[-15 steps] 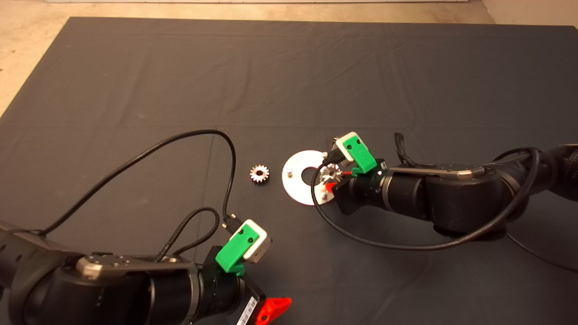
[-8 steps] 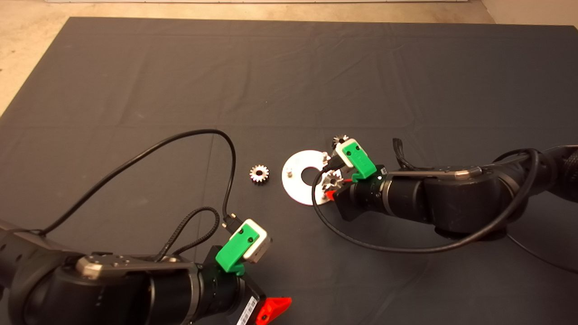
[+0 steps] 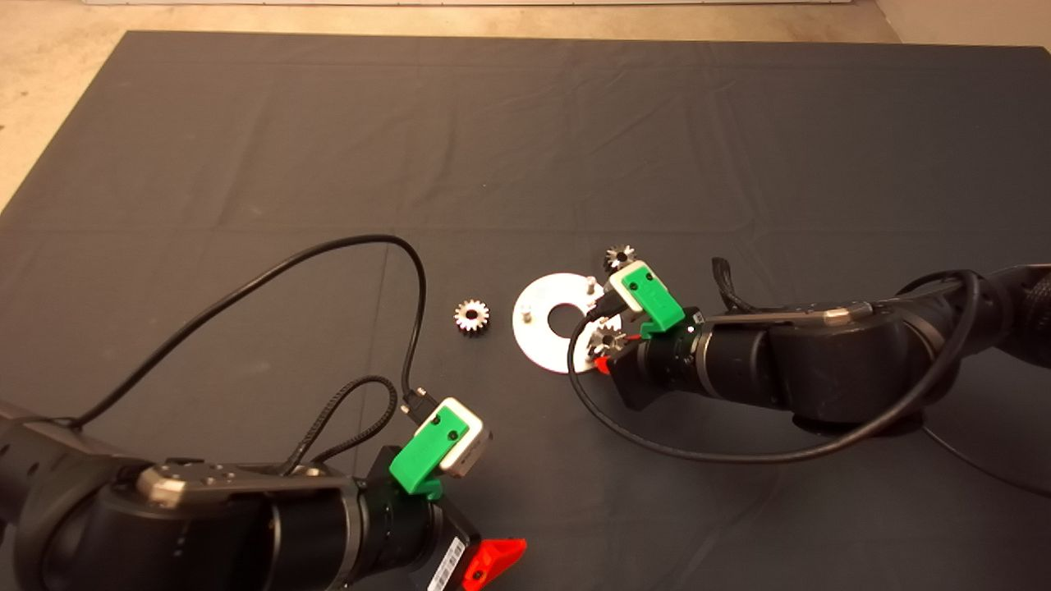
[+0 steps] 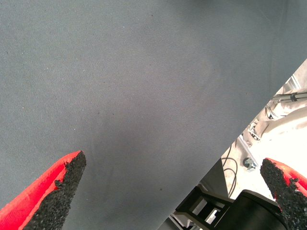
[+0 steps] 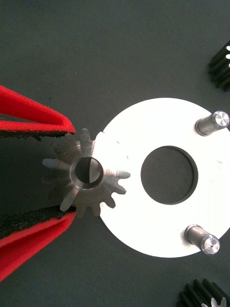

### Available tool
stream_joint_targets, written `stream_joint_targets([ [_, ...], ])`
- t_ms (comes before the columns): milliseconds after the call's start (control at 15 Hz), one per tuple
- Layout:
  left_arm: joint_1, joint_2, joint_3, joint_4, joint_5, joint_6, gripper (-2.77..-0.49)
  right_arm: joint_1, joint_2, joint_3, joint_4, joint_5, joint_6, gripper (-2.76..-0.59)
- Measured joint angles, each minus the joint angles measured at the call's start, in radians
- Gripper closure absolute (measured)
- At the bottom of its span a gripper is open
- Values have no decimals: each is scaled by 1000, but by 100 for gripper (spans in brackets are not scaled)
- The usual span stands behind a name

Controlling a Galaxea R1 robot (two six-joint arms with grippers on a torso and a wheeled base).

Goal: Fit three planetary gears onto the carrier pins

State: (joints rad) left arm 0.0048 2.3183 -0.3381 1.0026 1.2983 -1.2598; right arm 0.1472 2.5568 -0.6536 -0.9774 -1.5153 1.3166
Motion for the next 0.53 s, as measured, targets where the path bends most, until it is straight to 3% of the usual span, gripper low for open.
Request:
stream_joint_targets([
  [267,-1,0,0,0,0,0,-264,0,0,0,1,0,-3,-81],
  [400,-21,0,0,1,0,0,-264,0,0,0,1,0,-3,-81],
  [533,-25,0,0,1,0,0,-264,-1,0,0,1,-1,-7,-81],
])
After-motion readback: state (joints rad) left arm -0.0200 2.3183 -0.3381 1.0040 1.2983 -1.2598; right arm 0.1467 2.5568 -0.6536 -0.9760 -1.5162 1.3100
